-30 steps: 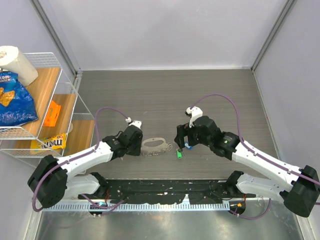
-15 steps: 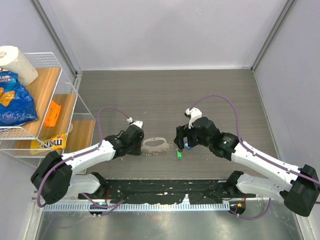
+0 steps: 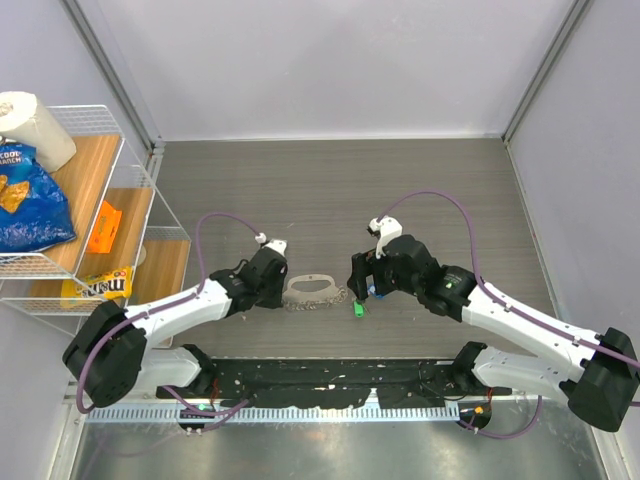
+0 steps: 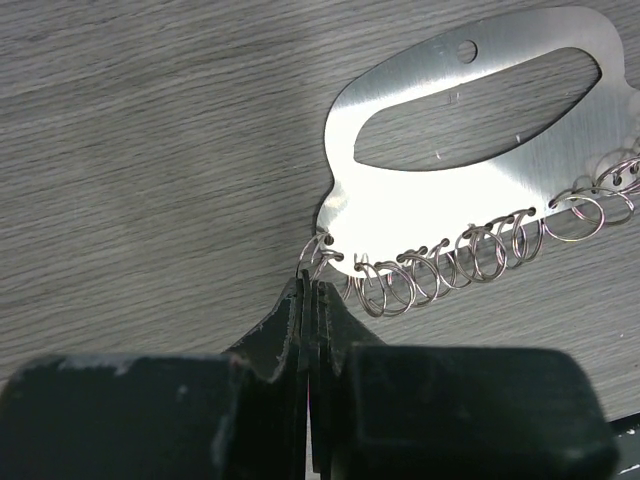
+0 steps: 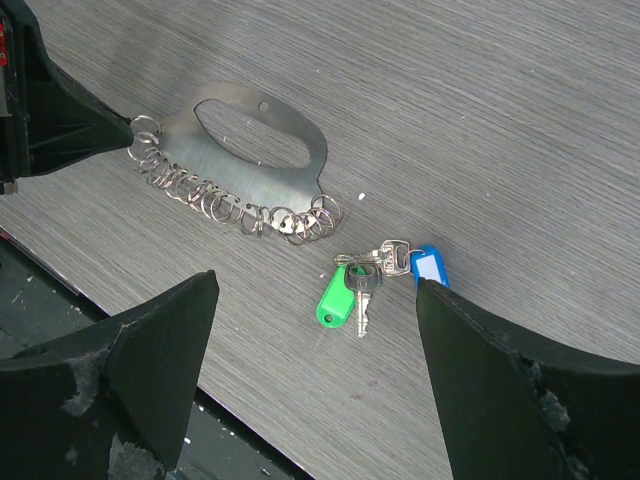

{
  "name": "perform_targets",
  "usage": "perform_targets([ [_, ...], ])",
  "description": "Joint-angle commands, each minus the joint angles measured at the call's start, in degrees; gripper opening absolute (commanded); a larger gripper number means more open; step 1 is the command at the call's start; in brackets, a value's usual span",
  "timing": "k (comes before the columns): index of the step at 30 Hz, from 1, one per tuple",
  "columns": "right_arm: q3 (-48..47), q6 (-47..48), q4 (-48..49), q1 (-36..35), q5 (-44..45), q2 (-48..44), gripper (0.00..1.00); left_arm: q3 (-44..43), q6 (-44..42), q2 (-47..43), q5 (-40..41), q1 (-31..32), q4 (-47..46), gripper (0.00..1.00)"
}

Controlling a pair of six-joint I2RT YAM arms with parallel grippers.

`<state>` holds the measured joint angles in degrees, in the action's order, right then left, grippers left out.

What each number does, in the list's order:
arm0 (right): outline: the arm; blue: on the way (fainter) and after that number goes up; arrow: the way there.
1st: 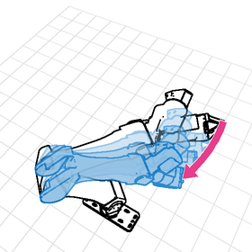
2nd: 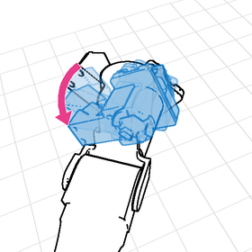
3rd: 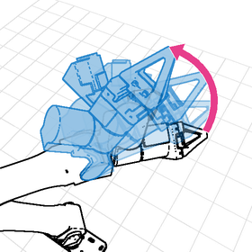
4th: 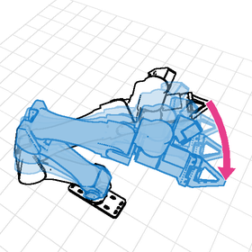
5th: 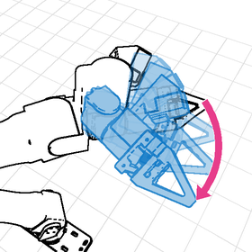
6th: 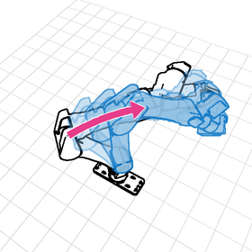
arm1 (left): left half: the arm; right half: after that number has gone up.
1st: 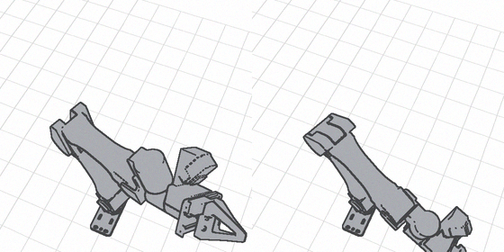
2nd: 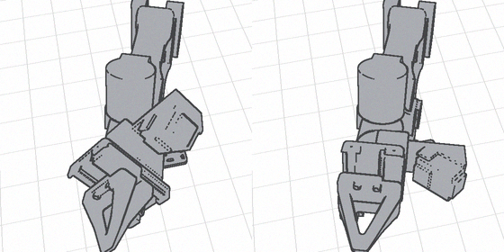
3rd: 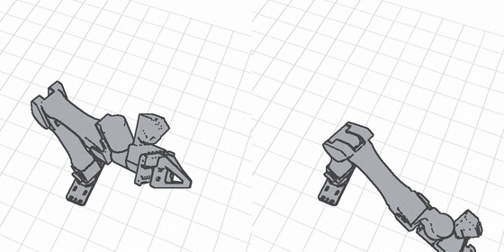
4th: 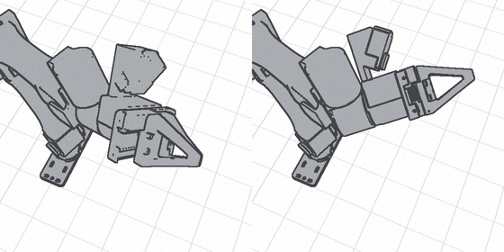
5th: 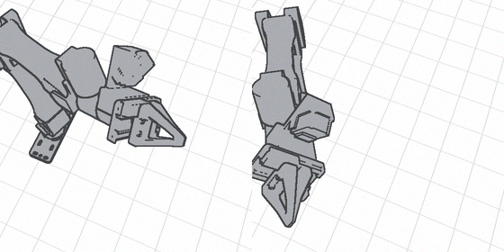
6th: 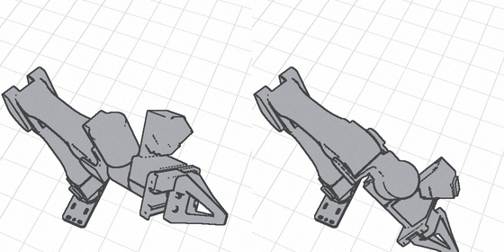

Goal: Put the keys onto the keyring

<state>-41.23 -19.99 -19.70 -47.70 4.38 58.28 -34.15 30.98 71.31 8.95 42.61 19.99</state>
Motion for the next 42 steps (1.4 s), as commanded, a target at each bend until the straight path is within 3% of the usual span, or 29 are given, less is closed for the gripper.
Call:
perform_targets([
  [1,-0.3,-0.9,2.0,-0.5,0.4,-0.5,0.87,-0.5,-0.7,-1.3,0.4,-0.3,-1.4,0.08],
  [5,-0.4,-1.0,2.1,-0.6,0.3,-0.3,0.87,0.0,-0.8,-4.3,1.2,-0.3,-0.3,0.3],
  [10,-0.8,-1.1,2.5,-0.9,0.2,0.3,0.87,-0.9,-1.7,-5.5,1.7,-0.3,0.9,0.39],
  [20,-0.7,-1.2,2.5,-1.4,0.5,0.3,0.87,-1.9,-3.3,-1.8,2.1,-0.4,-0.6,0.39],
  [42,-1.0,-1.5,2.7,-2.5,0.7,1.5,0.87,-1.8,-5.6,1.5,-0.2,-2.2,-4.3,0.27],
])
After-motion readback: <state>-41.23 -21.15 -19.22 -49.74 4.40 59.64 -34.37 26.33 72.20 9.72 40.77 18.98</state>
